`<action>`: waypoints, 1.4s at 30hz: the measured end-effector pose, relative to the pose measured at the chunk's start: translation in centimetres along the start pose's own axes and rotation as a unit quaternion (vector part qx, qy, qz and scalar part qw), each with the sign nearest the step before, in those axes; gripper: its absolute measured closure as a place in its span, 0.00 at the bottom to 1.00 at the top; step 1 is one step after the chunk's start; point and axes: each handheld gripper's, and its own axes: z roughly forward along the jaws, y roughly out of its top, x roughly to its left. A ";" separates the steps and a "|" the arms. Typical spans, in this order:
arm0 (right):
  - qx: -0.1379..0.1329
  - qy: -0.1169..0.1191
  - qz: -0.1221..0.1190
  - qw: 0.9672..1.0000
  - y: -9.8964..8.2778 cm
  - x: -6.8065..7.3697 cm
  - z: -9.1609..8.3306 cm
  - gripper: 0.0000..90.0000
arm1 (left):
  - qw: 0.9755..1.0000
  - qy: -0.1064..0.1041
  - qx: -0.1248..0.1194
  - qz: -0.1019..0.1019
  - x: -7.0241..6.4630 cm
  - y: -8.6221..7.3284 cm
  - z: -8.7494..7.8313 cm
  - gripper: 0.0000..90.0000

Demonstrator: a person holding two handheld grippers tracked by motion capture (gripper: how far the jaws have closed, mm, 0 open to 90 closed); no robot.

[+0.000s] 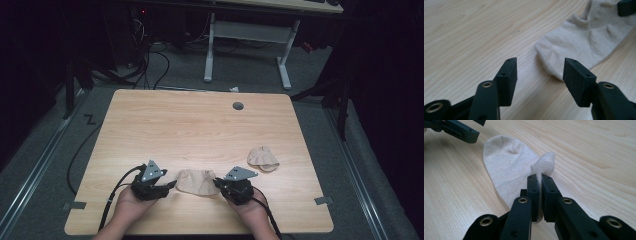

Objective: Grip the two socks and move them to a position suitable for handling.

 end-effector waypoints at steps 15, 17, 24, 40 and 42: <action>0.024 -0.004 0.015 1.000 -1.1 -0.4 1.2 0.95 | 0.999 -0.002 0.036 -0.031 0.4 0.5 2.7 0.81; 0.025 -0.003 0.012 1.000 -1.1 -0.4 1.2 0.95 | 0.999 -0.004 0.040 -0.026 0.5 0.5 2.4 0.91; 0.028 0.005 0.008 1.000 -1.5 0.2 1.1 0.95 | 0.998 -0.016 0.057 -0.005 -0.3 -0.2 0.9 0.96; 0.034 0.045 0.007 0.998 -1.8 1.1 1.4 0.76 | 0.997 -0.025 0.068 -0.019 -1.2 -1.9 -1.2 0.80; 0.028 0.044 0.009 0.999 -1.7 1.0 1.3 0.74 | 0.998 -0.026 0.061 -0.022 -1.1 -1.8 -1.3 0.77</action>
